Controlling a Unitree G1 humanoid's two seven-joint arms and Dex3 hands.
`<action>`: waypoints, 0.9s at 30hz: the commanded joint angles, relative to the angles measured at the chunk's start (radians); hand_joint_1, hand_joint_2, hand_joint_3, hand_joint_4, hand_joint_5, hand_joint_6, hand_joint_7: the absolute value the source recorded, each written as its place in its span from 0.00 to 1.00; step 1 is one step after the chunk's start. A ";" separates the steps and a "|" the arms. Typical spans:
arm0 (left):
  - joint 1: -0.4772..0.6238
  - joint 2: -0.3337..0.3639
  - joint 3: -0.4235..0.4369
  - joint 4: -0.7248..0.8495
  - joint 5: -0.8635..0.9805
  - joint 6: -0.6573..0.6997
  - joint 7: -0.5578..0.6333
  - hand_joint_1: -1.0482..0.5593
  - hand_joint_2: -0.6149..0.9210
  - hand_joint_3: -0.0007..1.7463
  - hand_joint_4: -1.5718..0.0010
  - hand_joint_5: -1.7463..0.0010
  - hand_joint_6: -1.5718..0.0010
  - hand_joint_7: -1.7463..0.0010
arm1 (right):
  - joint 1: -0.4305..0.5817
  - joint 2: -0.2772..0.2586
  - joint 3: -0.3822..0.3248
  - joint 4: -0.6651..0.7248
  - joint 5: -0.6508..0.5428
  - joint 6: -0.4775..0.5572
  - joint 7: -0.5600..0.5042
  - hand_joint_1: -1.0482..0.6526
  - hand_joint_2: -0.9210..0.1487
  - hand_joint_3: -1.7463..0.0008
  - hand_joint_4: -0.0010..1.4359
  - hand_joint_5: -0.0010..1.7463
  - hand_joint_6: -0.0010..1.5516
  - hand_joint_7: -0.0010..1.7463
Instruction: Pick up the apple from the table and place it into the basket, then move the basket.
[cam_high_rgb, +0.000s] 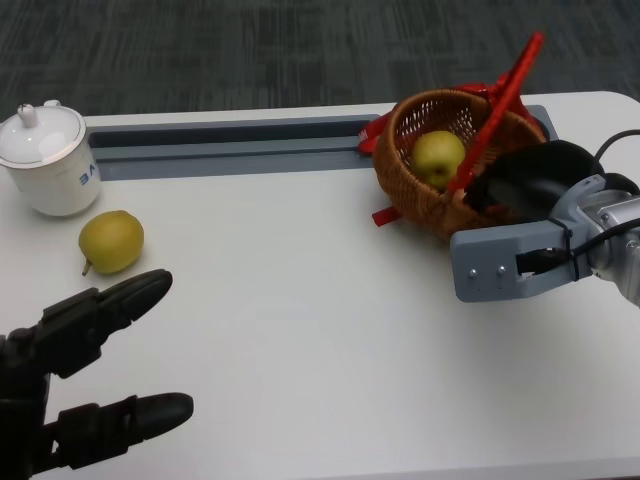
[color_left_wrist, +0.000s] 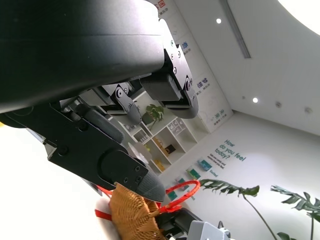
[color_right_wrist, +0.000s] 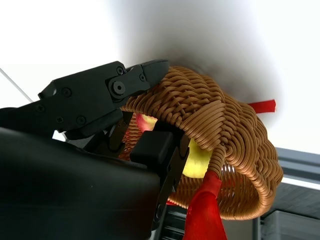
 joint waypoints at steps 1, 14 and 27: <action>0.020 0.026 0.012 -0.009 -0.020 -0.021 0.004 0.35 0.86 0.00 0.48 0.99 0.52 0.99 | 0.011 -0.020 -0.033 0.014 0.028 0.054 0.021 0.45 0.00 0.98 0.77 0.09 0.61 0.01; 0.078 0.055 0.045 -0.007 -0.023 -0.076 0.001 0.35 0.86 0.00 0.47 0.99 0.52 1.00 | 0.027 -0.053 -0.078 0.020 0.048 0.176 0.033 0.38 0.00 0.97 0.63 0.02 0.63 0.00; 0.106 0.069 0.032 -0.035 -0.054 -0.064 -0.009 0.38 0.86 0.00 0.46 0.99 0.51 1.00 | 0.050 -0.047 -0.140 0.018 0.077 0.165 0.053 0.36 0.02 0.97 0.62 0.02 0.54 0.00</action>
